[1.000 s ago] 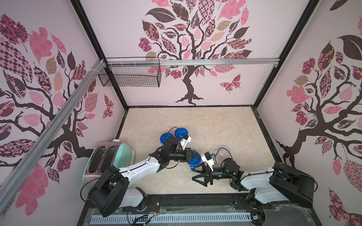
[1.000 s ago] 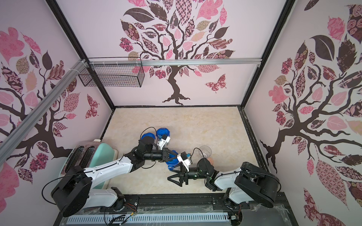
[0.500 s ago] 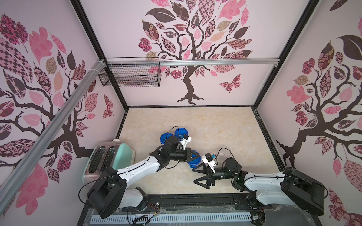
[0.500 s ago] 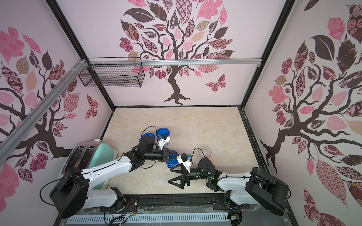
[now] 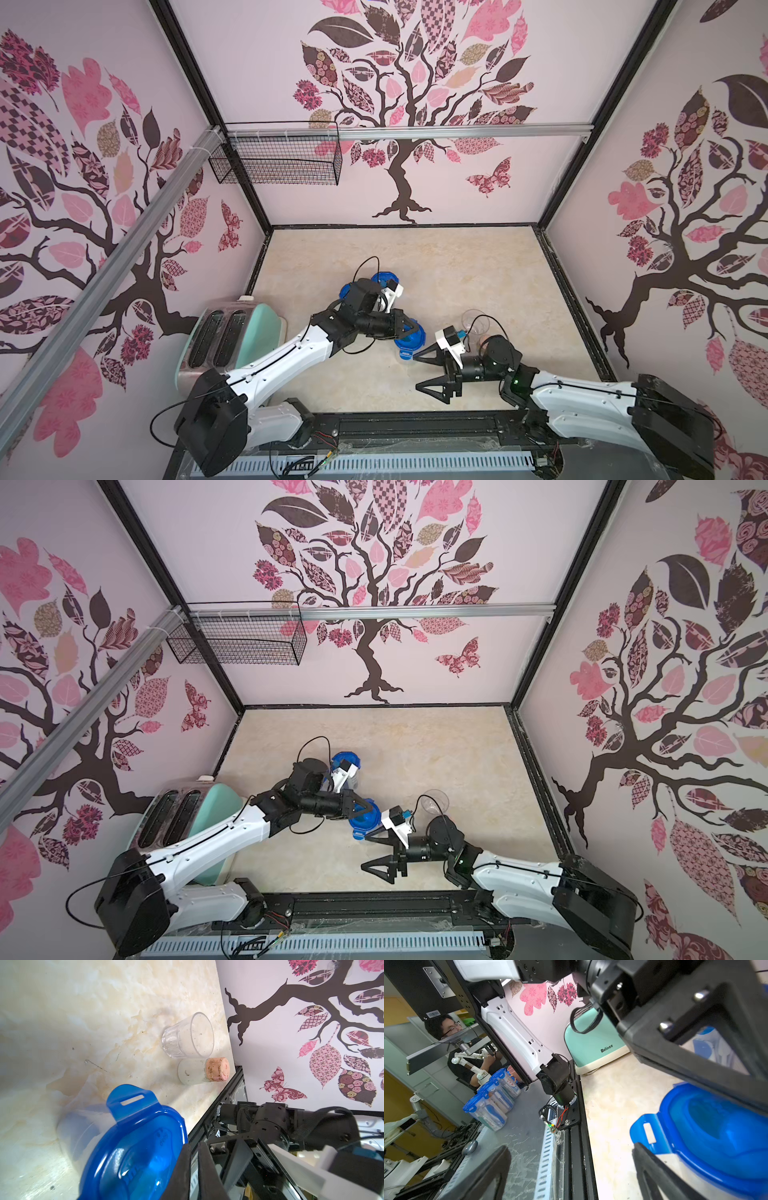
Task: Take out toiletry kits
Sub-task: Open the lid of the container.
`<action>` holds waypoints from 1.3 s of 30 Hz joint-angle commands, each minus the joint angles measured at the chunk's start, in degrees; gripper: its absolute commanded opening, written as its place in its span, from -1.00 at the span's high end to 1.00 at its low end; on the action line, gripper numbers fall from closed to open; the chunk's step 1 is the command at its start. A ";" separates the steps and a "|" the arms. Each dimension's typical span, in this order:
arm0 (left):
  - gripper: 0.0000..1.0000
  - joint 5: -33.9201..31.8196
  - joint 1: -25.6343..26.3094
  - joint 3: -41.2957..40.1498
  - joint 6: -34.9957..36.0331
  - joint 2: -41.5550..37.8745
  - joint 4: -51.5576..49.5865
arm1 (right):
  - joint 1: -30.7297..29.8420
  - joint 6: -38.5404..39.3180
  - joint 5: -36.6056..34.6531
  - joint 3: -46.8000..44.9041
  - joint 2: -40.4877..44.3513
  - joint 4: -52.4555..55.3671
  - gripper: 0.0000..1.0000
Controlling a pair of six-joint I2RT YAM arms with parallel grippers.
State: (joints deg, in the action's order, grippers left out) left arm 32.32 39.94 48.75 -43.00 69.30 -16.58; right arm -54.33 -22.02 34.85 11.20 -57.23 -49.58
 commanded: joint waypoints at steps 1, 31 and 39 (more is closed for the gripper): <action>0.68 -5.82 -1.02 3.09 3.91 -4.79 -8.85 | -0.25 3.29 -5.62 3.74 4.86 10.65 -0.92; 0.45 -38.21 -4.69 2.03 12.96 -28.32 -37.03 | -10.91 30.81 -34.29 33.87 -5.77 59.11 -0.64; 0.45 -37.51 -6.35 1.96 13.12 -29.11 -36.68 | -16.01 37.25 -47.10 38.05 -13.00 63.43 -0.68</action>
State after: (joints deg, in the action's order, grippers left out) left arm -5.54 34.22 50.81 -30.79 41.01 -53.65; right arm -68.34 11.05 -6.17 47.11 -68.90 10.92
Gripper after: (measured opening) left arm 0.276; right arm 0.836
